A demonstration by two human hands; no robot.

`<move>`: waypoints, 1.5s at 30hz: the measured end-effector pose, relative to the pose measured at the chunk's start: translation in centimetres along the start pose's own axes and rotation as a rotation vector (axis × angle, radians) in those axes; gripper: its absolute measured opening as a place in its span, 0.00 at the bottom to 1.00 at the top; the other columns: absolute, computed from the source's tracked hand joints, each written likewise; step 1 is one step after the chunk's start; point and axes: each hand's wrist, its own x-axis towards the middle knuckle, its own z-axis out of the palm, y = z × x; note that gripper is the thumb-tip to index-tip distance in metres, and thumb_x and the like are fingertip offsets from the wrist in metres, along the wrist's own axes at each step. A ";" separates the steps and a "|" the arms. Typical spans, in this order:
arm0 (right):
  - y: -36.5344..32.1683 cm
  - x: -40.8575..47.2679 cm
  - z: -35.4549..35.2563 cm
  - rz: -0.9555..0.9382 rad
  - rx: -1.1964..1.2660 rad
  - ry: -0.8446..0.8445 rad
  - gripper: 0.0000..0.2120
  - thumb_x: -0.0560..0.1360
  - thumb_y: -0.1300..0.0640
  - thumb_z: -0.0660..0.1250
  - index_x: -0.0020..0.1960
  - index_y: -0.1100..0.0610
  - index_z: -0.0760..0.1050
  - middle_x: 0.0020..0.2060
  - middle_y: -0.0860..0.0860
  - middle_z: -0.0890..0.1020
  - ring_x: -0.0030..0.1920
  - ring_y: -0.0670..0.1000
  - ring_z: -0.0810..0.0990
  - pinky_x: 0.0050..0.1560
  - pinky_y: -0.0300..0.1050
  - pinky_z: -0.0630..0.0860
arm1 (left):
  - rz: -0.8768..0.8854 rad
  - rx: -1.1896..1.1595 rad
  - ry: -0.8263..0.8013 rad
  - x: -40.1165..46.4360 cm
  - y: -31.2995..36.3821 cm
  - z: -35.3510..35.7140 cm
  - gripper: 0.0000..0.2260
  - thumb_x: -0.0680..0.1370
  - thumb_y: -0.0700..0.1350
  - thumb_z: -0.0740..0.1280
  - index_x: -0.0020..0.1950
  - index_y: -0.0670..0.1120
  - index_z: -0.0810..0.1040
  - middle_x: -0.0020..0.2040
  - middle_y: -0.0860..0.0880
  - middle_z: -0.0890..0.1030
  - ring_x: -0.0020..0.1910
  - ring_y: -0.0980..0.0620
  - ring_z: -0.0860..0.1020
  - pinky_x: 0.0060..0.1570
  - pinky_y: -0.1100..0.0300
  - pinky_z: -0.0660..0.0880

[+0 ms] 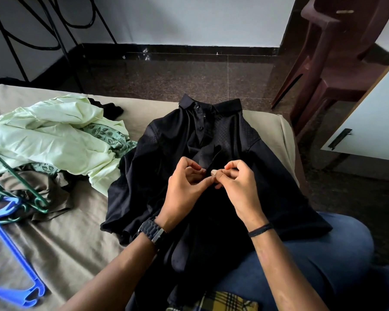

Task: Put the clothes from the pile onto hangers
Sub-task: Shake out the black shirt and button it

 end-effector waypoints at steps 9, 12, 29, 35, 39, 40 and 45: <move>-0.2 -0.2 0.0 -0.100 -0.128 -0.055 0.08 0.73 0.65 0.71 0.42 0.56 0.72 0.38 0.53 0.83 0.40 0.50 0.84 0.41 0.41 0.80 | 0.034 0.055 0.112 -0.5 1.1 0.6 0.15 0.73 0.35 0.71 0.48 0.49 0.68 0.46 0.49 0.81 0.40 0.58 0.83 0.39 0.68 0.76; 0.1 -0.1 -0.1 -0.145 -0.191 -0.034 0.09 0.72 0.64 0.71 0.43 0.54 0.73 0.38 0.52 0.83 0.41 0.49 0.83 0.44 0.45 0.81 | 0.016 0.045 0.124 -0.4 1.4 0.6 0.14 0.73 0.36 0.72 0.48 0.47 0.69 0.44 0.50 0.81 0.39 0.58 0.83 0.36 0.69 0.75; 0.2 -0.7 0.5 -0.355 -0.262 0.028 0.09 0.71 0.65 0.72 0.48 0.57 0.75 0.39 0.48 0.82 0.39 0.41 0.81 0.41 0.30 0.75 | 0.069 0.119 0.136 0.7 0.6 0.3 0.14 0.73 0.36 0.71 0.44 0.45 0.66 0.41 0.51 0.82 0.39 0.60 0.81 0.42 0.68 0.76; 0.7 -0.6 0.1 -0.637 -0.430 0.016 0.12 0.71 0.66 0.72 0.52 0.59 0.74 0.43 0.48 0.79 0.43 0.43 0.80 0.46 0.33 0.77 | 0.068 0.050 0.088 1.4 -0.3 0.4 0.17 0.74 0.35 0.69 0.42 0.50 0.62 0.42 0.49 0.82 0.41 0.55 0.80 0.45 0.60 0.75; 0.9 -0.8 0.2 -0.753 -0.473 0.074 0.13 0.73 0.66 0.71 0.55 0.58 0.72 0.45 0.50 0.80 0.43 0.44 0.80 0.47 0.34 0.77 | 0.078 -0.008 0.023 1.9 -0.2 0.4 0.17 0.73 0.37 0.69 0.42 0.52 0.61 0.40 0.51 0.83 0.40 0.52 0.80 0.45 0.53 0.75; 0.9 -0.9 0.2 -0.795 -0.506 0.085 0.14 0.73 0.66 0.70 0.55 0.56 0.71 0.45 0.51 0.80 0.43 0.45 0.80 0.47 0.35 0.77 | 0.082 -0.022 0.004 2.0 -0.1 0.4 0.16 0.73 0.39 0.68 0.42 0.52 0.61 0.40 0.50 0.83 0.41 0.50 0.81 0.45 0.50 0.75; 0.6 -0.9 0.0 -0.841 -0.527 0.100 0.12 0.75 0.65 0.69 0.56 0.57 0.71 0.46 0.53 0.82 0.46 0.45 0.82 0.49 0.31 0.76 | 0.081 -0.135 -0.074 2.4 -0.1 0.2 0.14 0.71 0.40 0.67 0.42 0.49 0.61 0.40 0.50 0.82 0.43 0.48 0.81 0.46 0.52 0.74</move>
